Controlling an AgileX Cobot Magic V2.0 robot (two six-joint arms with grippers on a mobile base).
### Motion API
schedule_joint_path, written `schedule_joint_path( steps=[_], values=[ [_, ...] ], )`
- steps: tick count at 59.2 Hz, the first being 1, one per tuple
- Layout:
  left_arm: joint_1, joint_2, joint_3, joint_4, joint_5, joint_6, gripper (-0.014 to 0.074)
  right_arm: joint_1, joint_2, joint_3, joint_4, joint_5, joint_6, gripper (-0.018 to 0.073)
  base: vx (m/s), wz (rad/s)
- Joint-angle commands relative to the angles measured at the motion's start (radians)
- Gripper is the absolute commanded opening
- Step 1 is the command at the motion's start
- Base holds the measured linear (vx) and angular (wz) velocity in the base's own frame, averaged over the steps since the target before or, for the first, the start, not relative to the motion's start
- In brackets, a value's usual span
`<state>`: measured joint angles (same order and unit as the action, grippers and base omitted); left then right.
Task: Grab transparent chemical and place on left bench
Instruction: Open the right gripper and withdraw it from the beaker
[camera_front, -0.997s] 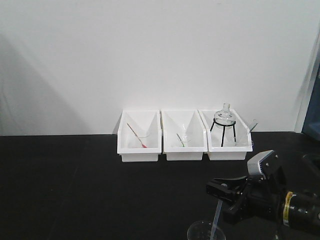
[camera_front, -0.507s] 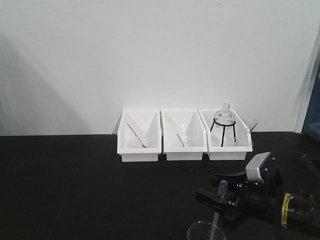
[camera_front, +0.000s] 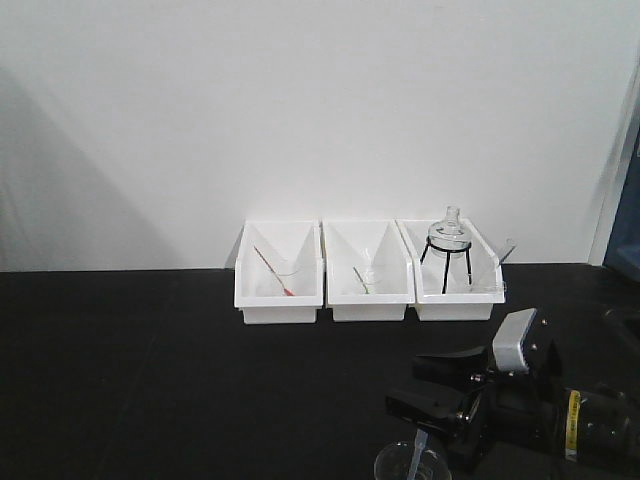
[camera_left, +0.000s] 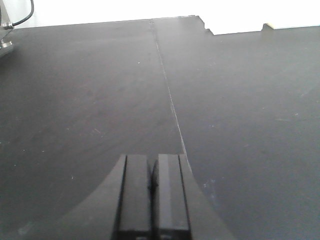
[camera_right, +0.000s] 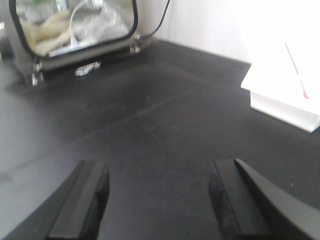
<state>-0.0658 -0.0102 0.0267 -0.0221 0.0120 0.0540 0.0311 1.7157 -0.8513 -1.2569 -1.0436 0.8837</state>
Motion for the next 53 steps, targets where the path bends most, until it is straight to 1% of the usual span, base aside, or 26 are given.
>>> schedule_joint_path(
  steps=[1, 4, 7, 11, 14, 18, 20, 21, 22, 25, 27, 28, 31, 36, 39, 42, 45, 53],
  values=[
    [-0.002, -0.019, 0.016, -0.001, -0.078, -0.008, -0.0003, -0.001, -0.050, -0.030, 0.146, -0.064, 0.004, 0.0473, 0.00, 0.00],
    [-0.002, -0.019, 0.016, -0.001, -0.078, -0.008, -0.0003, -0.001, -0.061, -0.030, 0.185, -0.058, 0.004, 0.0463, 0.00, 0.00],
    [-0.002, -0.019, 0.016, -0.001, -0.078, -0.008, -0.0003, -0.002, -0.083, -0.030, 0.247, -0.037, 0.004, 0.0434, 0.00, 0.00],
    [-0.002, -0.019, 0.016, -0.001, -0.078, -0.008, -0.0003, -0.002, -0.123, -0.030, 0.279, 0.006, 0.008, 0.0389, 0.00, 0.00],
    [-0.002, -0.019, 0.016, -0.001, -0.078, -0.008, -0.0003, -0.002, -0.161, -0.030, 0.273, 0.069, 0.023, 0.0342, 0.00, 0.00],
    [-0.002, -0.019, 0.016, -0.001, -0.078, -0.008, -0.0003, -0.002, -0.222, -0.030, 0.231, 0.165, 0.073, 0.0265, 0.00, 0.00],
    [-0.002, -0.019, 0.016, -0.001, -0.078, -0.008, -0.0003, -0.002, -0.259, -0.030, 0.204, 0.213, 0.105, 0.0215, 0.00, 0.00],
    [-0.002, -0.019, 0.016, -0.001, -0.078, -0.008, -0.0003, -0.002, -0.283, -0.030, 0.171, 0.260, 0.136, 0.0183, 0.00, 0.00],
    [-0.002, -0.019, 0.016, -0.001, -0.078, -0.008, -0.0003, -0.002, -0.300, -0.030, 0.163, 0.272, 0.162, 0.0161, 0.00, 0.00],
    [-0.002, -0.019, 0.016, -0.001, -0.078, -0.008, -0.0003, -0.002, -0.366, -0.030, 0.070, 0.375, 0.277, 0.0069, 0.00, 0.00],
    [-0.002, -0.019, 0.016, -0.001, -0.078, -0.008, -0.0003, -0.002, -0.425, -0.029, -0.008, 0.437, 0.385, -0.0001, 0.00, 0.00],
    [-0.002, -0.019, 0.016, -0.001, -0.078, -0.008, -0.0003, -0.002, -0.441, -0.030, -0.035, 0.456, 0.417, -0.0015, 0.00, 0.00],
    [-0.002, -0.019, 0.016, -0.001, -0.078, -0.008, -0.0003, -0.002, -0.505, -0.030, -0.153, 0.512, 0.547, -0.0011, 0.00, 0.00],
    [-0.002, -0.019, 0.016, -0.001, -0.078, -0.008, -0.0003, -0.002, -0.585, -0.030, -0.331, 0.538, 0.710, -0.0008, 0.00, 0.00],
    [-0.002, -0.019, 0.016, -0.001, -0.078, -0.008, -0.0003, -0.002, -0.620, -0.030, -0.424, 0.536, 0.775, -0.0008, 0.00, 0.00],
    [-0.002, -0.019, 0.016, -0.001, -0.078, -0.008, -0.0003, -0.002, -0.651, -0.030, -0.521, 0.522, 0.815, -0.0008, 0.00, 0.00],
    [-0.002, -0.019, 0.016, -0.001, -0.078, -0.008, -0.0003, -0.002, -0.675, -0.027, -0.530, 0.496, 0.839, -0.0008, 0.00, 0.00],
    [-0.002, -0.019, 0.016, -0.001, -0.078, -0.008, -0.0003, -0.002, -0.723, -0.026, -0.530, 0.442, 0.841, -0.0008, 0.00, 0.00]
  ],
)
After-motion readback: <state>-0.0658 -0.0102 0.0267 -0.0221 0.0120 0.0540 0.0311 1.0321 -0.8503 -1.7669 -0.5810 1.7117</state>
